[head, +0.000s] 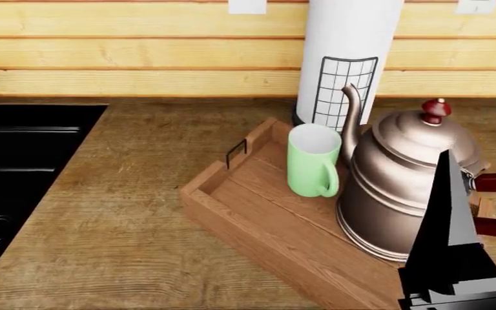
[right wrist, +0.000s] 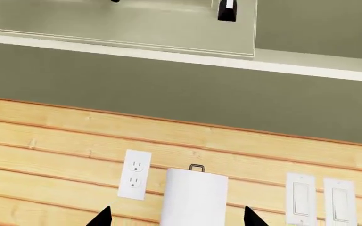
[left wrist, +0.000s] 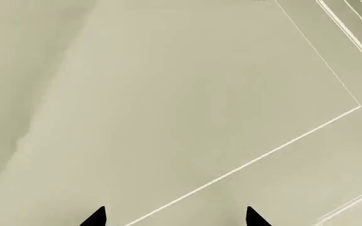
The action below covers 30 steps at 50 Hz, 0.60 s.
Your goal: Pick the kettle from the counter and place it on the tray. Then pick the mug from the cabinet and place it on the tray. Then close the cabinet doors.
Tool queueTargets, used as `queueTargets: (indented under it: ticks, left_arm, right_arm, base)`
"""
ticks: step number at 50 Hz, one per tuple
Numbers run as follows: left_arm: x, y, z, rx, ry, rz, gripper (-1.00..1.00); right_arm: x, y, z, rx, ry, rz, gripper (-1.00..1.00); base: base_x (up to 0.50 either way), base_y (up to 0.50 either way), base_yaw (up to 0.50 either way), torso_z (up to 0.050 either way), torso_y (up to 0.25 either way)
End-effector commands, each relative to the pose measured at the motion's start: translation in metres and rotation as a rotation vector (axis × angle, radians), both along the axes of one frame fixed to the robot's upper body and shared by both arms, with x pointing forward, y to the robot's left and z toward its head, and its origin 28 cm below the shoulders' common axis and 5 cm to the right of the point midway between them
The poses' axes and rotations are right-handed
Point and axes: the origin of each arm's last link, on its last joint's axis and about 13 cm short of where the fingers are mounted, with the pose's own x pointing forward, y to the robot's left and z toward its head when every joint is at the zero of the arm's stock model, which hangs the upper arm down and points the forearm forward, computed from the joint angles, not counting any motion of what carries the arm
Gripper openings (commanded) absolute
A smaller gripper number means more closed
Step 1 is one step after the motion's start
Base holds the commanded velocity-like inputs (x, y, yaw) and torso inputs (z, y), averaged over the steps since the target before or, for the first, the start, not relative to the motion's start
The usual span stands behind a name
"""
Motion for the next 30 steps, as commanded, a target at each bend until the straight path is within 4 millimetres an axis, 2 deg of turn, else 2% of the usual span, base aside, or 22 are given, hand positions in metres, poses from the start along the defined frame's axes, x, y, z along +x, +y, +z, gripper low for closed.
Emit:
queueTargets:
  ticks: [1,6,9,12,15,18,20,23,26,30]
  left_arm:
    - [0.042,-0.008,-0.041,0.016,0.303,-0.076,1.00]
    - [0.044,-0.008,-0.042,0.013,0.292,-0.090,1.00]
    - [0.035,-0.009,-0.032,-0.069,0.237,-0.197,1.00]
    - [0.014,-0.004,-0.011,-0.206,0.191,-0.342,1.00]
    - [-0.015,0.008,0.009,-0.292,0.106,-0.457,1.00]
    - [-0.040,0.019,0.014,-0.339,0.052,-0.513,1.00]
    - [-0.057,0.025,0.007,-0.350,0.035,-0.534,1.00]
    - [-0.077,0.038,-0.014,-0.391,-0.009,-0.526,1.00]
    - [-0.094,0.053,-0.046,-0.434,0.000,-0.471,1.00]
    - [-0.113,0.068,-0.089,-0.390,-0.055,-0.419,1.00]
  right_arm:
    - [-0.004,-0.001,-0.002,-0.002,0.008,0.007,1.00]
    - [-0.004,-0.001,-0.002,-0.007,0.016,0.006,1.00]
    - [-0.004,-0.001,-0.002,-0.008,0.008,0.003,1.00]
    - [-0.003,-0.001,-0.003,-0.019,-0.016,-0.001,1.00]
    - [0.001,-0.002,-0.003,-0.064,-0.065,-0.008,1.00]
    - [0.002,-0.002,-0.003,-0.083,-0.055,-0.003,1.00]
    - [0.001,-0.002,-0.003,-0.086,-0.045,-0.001,1.00]
    - [0.002,-0.001,-0.001,-0.039,-0.033,-0.031,1.00]
    - [0.003,-0.001,0.004,0.049,-0.022,-0.086,1.00]
    - [-0.002,-0.002,0.002,0.101,-0.030,-0.085,1.00]
  base:
    - [0.00,0.00,0.00,0.000,0.000]
    - [0.00,0.00,0.00,0.000,0.000]
    - [0.00,0.00,0.00,0.000,0.000]
    - [0.00,0.00,0.00,0.000,0.000]
    - [0.00,0.00,0.00,0.000,0.000]
    - [0.00,0.00,0.00,0.000,0.000]
    - [0.00,0.00,0.00,0.000,0.000]
    - [0.00,0.00,0.00,0.000,0.000]
    - [0.00,0.00,0.00,0.000,0.000]
    - [0.00,0.00,0.00,0.000,0.000]
